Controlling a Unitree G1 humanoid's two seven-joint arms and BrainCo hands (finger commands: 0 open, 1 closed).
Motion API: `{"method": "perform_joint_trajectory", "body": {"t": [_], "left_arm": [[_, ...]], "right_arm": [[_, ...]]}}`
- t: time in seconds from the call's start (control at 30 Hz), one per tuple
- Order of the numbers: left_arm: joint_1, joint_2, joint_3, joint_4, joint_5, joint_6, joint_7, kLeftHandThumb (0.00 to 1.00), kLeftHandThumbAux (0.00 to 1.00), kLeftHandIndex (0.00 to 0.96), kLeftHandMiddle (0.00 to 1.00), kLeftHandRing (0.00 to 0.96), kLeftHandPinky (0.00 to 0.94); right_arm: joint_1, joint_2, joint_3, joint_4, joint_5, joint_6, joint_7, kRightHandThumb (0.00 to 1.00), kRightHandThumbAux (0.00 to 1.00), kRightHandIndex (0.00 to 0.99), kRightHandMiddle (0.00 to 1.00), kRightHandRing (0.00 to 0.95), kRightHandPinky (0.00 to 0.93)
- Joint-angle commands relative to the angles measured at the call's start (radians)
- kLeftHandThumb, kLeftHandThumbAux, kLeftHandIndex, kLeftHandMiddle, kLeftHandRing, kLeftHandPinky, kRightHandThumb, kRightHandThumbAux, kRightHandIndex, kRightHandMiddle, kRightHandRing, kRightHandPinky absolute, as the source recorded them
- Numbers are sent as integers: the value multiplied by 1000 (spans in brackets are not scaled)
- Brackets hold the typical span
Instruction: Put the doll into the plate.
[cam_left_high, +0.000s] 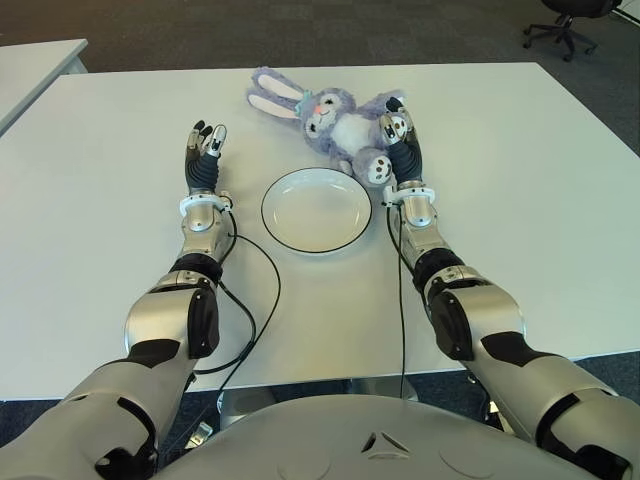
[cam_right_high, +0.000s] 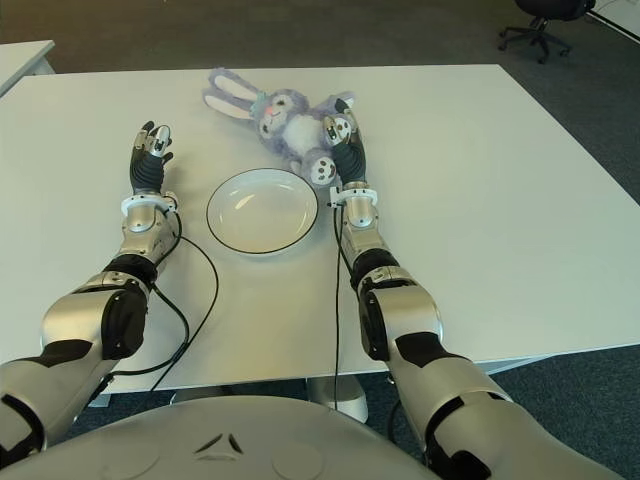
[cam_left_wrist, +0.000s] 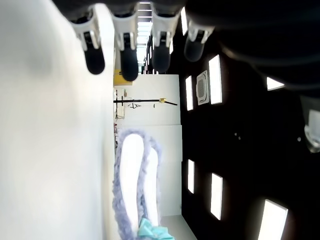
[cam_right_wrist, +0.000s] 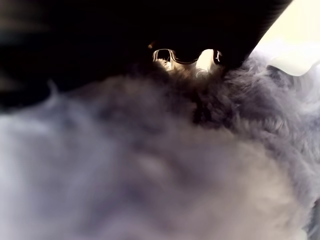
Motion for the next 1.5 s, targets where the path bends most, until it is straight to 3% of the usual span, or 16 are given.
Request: {"method": "perform_joint_trajectory", "body": {"t": [0.03, 0.13, 0.37, 0.57, 1.23, 1.33, 1.4, 1.47, 1.5], "left_arm": [[103, -37, 1, 66, -9, 49, -5, 0, 363, 0, 117, 147, 118], [103, -36, -3, 66, -5, 52, 0, 0, 361, 0, 121, 149, 106], [105, -37, -3, 66, -6, 48, -1, 0, 369, 0, 126, 160, 172], [105, -40, 4, 66, -14, 45, -5, 0, 370, 0, 128, 155, 133], [105, -40, -3, 66, -12, 52, 3, 0, 375, 0, 132, 153, 134], [105, -40, -3, 66, -12, 49, 2, 0, 371, 0, 130, 162, 142], [104, -40, -2, 66, -13, 49, 1, 0, 371, 0, 130, 162, 141], [103, -40, 1, 66, -17, 50, -3, 0, 369, 0, 127, 157, 131], [103, -40, 2, 66, -19, 51, -5, 0, 369, 0, 127, 156, 131]], "right_arm": [[73, -1, 31, 62, -47, 80, -32, 499, 245, 0, 0, 0, 22], [71, -3, 42, 63, -60, 85, -49, 493, 237, 0, 0, 0, 23], [62, -14, 67, 66, -85, 117, -64, 478, 222, 0, 0, 0, 26], [55, -19, 81, 68, -97, 138, -85, 509, 257, 0, 0, 0, 44], [42, -24, 114, 68, -132, 167, -143, 561, 321, 34, 33, 25, 84], [40, -26, 118, 69, -139, 172, -148, 599, 369, 138, 192, 169, 214], [38, -28, 123, 68, -145, 174, -155, 604, 375, 152, 211, 188, 230], [35, -32, 137, 67, -161, 179, -177, 654, 434, 306, 380, 433, 510], [34, -34, 144, 67, -169, 184, -188, 659, 438, 319, 394, 454, 534]]}}
